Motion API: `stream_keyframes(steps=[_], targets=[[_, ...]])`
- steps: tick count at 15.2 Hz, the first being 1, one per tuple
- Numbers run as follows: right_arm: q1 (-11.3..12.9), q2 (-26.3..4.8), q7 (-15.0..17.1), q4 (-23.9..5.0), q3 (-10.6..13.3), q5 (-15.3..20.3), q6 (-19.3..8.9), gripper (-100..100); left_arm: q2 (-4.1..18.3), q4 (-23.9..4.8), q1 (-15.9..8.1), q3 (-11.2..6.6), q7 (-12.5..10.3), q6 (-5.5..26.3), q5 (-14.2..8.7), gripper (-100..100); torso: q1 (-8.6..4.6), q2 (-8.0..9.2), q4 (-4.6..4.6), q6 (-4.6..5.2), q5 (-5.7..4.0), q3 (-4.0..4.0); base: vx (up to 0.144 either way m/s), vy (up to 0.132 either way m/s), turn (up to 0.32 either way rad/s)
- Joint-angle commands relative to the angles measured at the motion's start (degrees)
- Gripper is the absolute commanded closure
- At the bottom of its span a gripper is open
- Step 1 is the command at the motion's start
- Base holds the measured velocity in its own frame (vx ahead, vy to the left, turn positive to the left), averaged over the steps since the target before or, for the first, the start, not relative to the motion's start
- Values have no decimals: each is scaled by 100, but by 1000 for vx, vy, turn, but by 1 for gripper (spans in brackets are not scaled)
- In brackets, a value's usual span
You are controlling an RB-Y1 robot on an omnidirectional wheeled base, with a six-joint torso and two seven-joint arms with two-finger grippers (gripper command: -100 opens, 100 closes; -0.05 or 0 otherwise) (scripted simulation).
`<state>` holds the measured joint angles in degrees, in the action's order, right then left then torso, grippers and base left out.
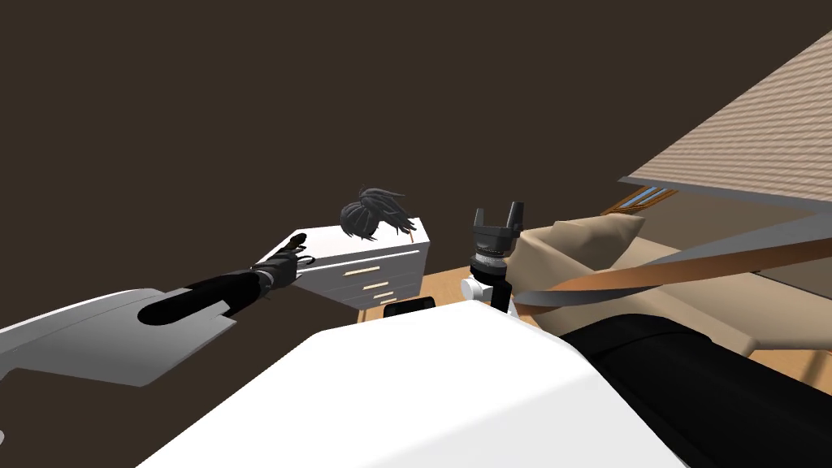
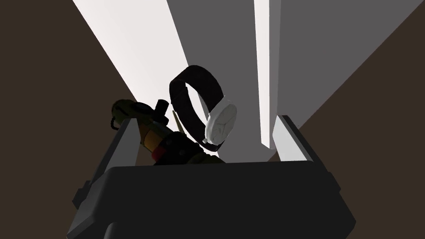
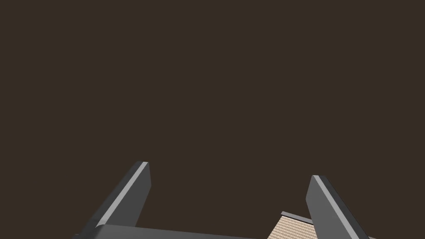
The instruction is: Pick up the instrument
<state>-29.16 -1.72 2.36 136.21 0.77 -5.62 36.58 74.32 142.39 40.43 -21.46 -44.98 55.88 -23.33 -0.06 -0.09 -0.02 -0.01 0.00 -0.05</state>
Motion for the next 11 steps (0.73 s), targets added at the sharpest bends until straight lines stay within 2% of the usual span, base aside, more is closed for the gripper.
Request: stream_keyframes(steps=[1,2,3,7,8,10,11], targets=[[0,0,0,0,0,0,0,0,-95,-165,-27,45,105,-128,27,-100,0,0,0,0,0,0,8,-10,-75],[0,0,0,0,0,0,0,0,-36,-83,-17,18,45,-58,3,-100,0,3,1,0,0,2,5,-5,-27],[0,0,0,0,0,0,0,0,-44,-101,-21,21,62,-79,3,100,0,5,2,-1,-1,3,0,0,0],[0,0,0,0,0,0,0,0,-44,-102,-17,24,63,-77,1,100,-1,11,5,-1,-1,8,0,0,0],[0,0,0,0,0,0,0,0,37,72,24,-48,-19,36,-32,100,0,12,6,-1,-1,8,-9,5,86],[0,0,0,0,0,0,0,0,104,190,50,-94,-80,118,-62,100,1,21,8,-6,-2,14,-15,8,93],[0,0,0,0,0,0,0,0,43,97,50,-64,-19,29,-32,100,1,24,9,-5,-2,16,-9,6,24]])
